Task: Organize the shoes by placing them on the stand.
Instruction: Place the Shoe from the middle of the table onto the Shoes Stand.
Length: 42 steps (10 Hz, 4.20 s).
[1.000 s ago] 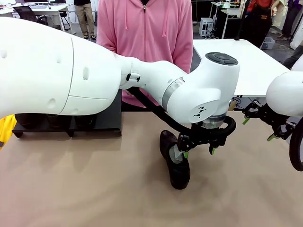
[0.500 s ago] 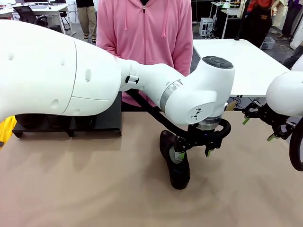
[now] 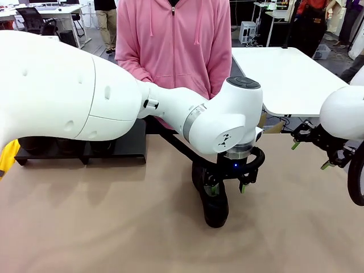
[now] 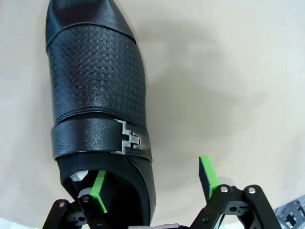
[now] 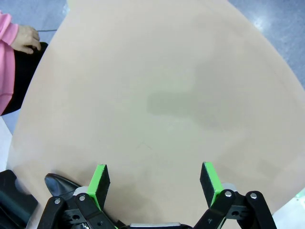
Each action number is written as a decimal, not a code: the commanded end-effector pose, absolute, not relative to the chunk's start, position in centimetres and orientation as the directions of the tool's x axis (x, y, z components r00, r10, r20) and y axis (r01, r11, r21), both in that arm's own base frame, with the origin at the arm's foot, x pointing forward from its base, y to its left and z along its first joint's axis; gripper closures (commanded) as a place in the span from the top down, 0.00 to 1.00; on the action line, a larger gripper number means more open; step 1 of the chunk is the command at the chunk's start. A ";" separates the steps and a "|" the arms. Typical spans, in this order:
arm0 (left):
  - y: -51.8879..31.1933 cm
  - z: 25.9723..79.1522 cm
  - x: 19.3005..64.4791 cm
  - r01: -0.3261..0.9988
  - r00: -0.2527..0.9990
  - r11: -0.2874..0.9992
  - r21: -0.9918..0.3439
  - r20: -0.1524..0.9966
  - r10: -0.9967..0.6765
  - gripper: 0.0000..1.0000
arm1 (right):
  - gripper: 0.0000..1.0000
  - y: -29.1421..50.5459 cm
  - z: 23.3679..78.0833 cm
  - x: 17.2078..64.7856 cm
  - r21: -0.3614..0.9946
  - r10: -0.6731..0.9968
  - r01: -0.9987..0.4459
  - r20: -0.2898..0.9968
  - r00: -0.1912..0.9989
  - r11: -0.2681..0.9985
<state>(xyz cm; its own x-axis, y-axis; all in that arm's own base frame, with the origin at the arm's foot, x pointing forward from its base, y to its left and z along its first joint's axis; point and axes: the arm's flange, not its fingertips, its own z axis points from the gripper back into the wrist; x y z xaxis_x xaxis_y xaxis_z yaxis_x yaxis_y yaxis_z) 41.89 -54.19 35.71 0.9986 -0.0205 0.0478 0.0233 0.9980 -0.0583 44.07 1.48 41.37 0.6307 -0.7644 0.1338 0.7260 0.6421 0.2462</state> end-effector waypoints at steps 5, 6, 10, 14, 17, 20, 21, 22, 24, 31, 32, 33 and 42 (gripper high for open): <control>-53.7 34.8 41.5 0.042 0.999 0.999 -0.031 0.035 -0.041 0.09 | 1.00 1.4 41.6 44.1 0.251 -0.758 0.717 0.144 0.636 0.650; -53.7 34.8 41.5 0.041 0.999 0.999 -0.027 0.034 -0.041 0.00 | 1.00 1.4 41.6 44.1 0.251 -0.758 0.717 0.144 0.636 0.650; -53.5 35.0 41.2 0.036 0.998 0.999 0.004 0.043 -0.036 0.00 | 1.00 1.4 41.6 44.1 0.251 -0.758 0.717 0.144 0.636 0.650; -52.7 37.6 40.1 0.072 0.994 0.997 0.004 0.079 -0.072 0.00 | 1.00 1.4 41.6 44.1 0.251 -0.758 0.717 0.144 0.636 0.650; -48.5 44.3 39.1 0.150 0.962 0.985 0.089 0.216 -0.167 0.00 | 1.00 1.4 41.6 44.1 0.251 -0.758 0.717 0.144 0.636 0.650; -42.9 45.5 41.8 0.143 0.935 0.971 0.191 0.296 -0.195 0.00 | 1.00 1.4 41.6 44.1 0.251 -0.758 0.717 0.144 0.636 0.650; -41.1 45.4 42.7 0.105 0.936 0.977 0.183 0.315 -0.160 0.00 | 1.00 1.4 41.6 44.1 0.251 -0.758 0.717 0.144 0.636 0.650; -39.9 45.3 43.2 0.084 0.939 0.986 0.146 0.319 -0.127 0.00 | 1.00 1.4 41.6 44.1 0.251 -0.758 0.717 0.144 0.636 0.650; -41.2 45.7 44.0 0.092 0.947 0.978 0.185 0.287 -0.143 0.00 | 1.00 1.4 41.6 44.1 0.251 -0.758 0.717 0.144 0.636 0.650; -36.4 46.6 47.8 0.031 0.884 0.981 0.190 0.454 -0.115 0.00 | 1.00 1.4 41.6 44.1 0.251 -0.758 0.717 0.144 0.636 0.650; -35.6 46.9 48.6 0.029 0.875 0.982 0.188 0.470 -0.116 0.00 | 1.00 1.4 41.6 44.1 0.251 -0.758 0.717 0.144 0.636 0.650; -34.6 47.0 49.6 0.011 0.871 0.981 0.195 0.479 -0.105 0.00 | 1.00 1.4 41.6 44.1 0.251 -0.758 0.717 0.144 0.636 0.650; -31.5 44.0 54.8 -0.026 0.852 0.968 0.249 0.511 -0.109 0.00 | 1.00 1.4 41.6 44.1 0.251 -0.758 0.717 0.144 0.636 0.650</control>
